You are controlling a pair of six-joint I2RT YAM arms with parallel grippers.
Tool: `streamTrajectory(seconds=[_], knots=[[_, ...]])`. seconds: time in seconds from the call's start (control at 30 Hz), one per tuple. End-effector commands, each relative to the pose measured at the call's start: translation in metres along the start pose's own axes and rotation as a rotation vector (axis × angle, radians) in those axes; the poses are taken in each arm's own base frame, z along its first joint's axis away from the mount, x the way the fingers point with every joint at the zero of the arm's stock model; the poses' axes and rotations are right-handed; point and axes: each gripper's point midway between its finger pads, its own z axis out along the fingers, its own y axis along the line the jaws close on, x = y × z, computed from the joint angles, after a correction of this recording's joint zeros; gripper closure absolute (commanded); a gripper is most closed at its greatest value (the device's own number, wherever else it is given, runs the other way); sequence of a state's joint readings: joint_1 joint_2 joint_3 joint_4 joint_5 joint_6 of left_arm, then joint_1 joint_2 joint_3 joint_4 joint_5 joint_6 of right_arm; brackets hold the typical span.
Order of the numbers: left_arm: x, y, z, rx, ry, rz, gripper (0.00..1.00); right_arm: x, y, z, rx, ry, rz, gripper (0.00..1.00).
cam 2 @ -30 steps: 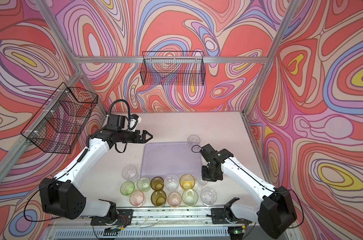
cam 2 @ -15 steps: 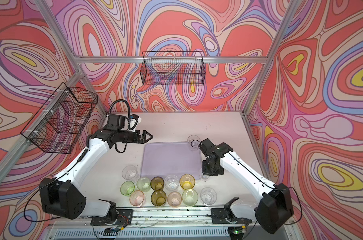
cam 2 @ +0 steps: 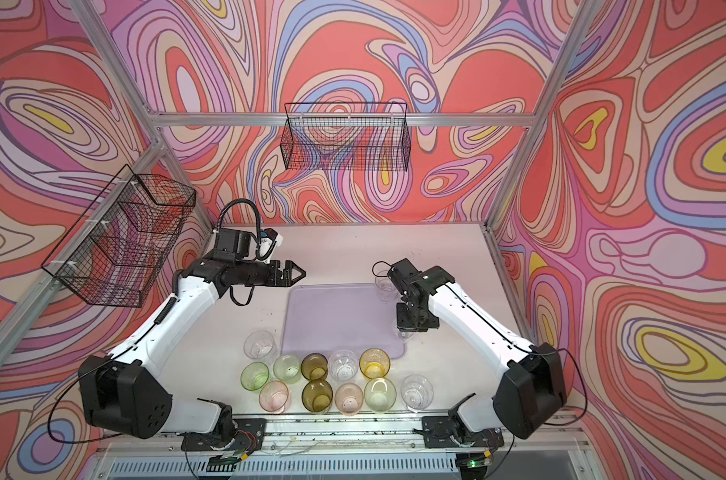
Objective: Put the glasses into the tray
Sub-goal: 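Lift the clear cup with the right gripper and carry it onto the tray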
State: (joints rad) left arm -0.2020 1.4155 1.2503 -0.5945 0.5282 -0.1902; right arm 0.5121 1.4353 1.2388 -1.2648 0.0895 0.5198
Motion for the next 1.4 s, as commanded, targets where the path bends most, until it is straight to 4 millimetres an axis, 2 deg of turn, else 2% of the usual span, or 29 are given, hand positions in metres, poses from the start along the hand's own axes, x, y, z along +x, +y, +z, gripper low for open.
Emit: streamTrajectory(seconds=[0.0, 0.23, 0.57, 0.97, 1.37], knots=[[-0.005, -0.004, -0.005, 0.016, -0.007, 0.002, 0.01, -0.016, 0.008, 0.000, -0.009, -0.037, -0.030, 1.00], [-0.004, -0.003, -0.003, 0.014, -0.002, -0.001, 0.01, -0.041, 0.022, 0.011, -0.035, -0.037, -0.060, 1.00], [-0.004, -0.002, -0.001, 0.015, 0.001, -0.006, 0.01, -0.062, 0.024, 0.028, -0.064, -0.041, -0.042, 1.00], [-0.004, -0.002, -0.001, 0.013, 0.002, -0.006, 0.01, -0.074, 0.033, 0.044, -0.077, -0.031, -0.055, 1.00], [-0.004, -0.002, -0.002, 0.012, 0.000, -0.002, 0.01, -0.074, 0.030, 0.054, -0.065, -0.019, -0.049, 1.00]])
